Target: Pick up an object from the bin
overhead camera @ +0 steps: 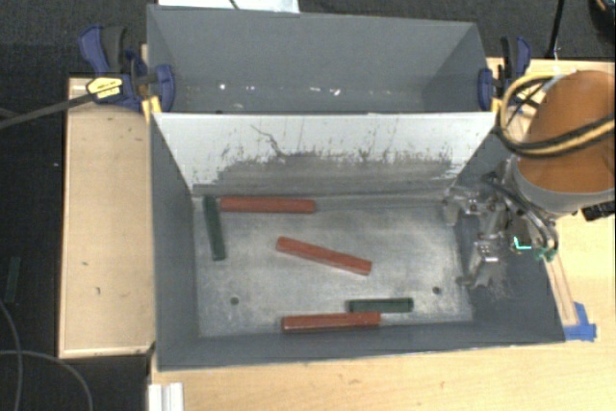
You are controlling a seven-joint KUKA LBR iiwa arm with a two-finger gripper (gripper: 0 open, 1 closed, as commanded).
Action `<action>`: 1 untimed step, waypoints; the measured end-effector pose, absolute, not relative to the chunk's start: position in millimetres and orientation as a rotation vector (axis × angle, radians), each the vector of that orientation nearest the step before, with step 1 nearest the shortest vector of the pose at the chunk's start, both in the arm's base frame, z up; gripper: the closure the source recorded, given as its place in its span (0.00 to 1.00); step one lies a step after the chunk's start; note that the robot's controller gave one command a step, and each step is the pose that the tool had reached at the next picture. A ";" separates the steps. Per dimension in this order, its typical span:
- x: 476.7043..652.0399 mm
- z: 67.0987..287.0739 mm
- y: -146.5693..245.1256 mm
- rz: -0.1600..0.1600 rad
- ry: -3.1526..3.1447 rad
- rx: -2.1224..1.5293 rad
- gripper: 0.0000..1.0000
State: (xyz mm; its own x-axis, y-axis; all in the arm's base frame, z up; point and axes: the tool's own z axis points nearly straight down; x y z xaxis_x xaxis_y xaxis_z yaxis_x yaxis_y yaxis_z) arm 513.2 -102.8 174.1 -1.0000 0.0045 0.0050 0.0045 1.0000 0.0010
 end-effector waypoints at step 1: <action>481.0 68.6 -65.4 -0.002 -3.140 0.117 0.00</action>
Offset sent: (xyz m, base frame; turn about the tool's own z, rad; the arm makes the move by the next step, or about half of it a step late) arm -0.0321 0.0361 -0.1031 -0.0750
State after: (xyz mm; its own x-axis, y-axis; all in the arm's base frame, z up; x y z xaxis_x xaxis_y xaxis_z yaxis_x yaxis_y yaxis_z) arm 481.0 -65.4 68.6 -0.9972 -0.0747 -0.0008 -0.0747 0.9972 0.0010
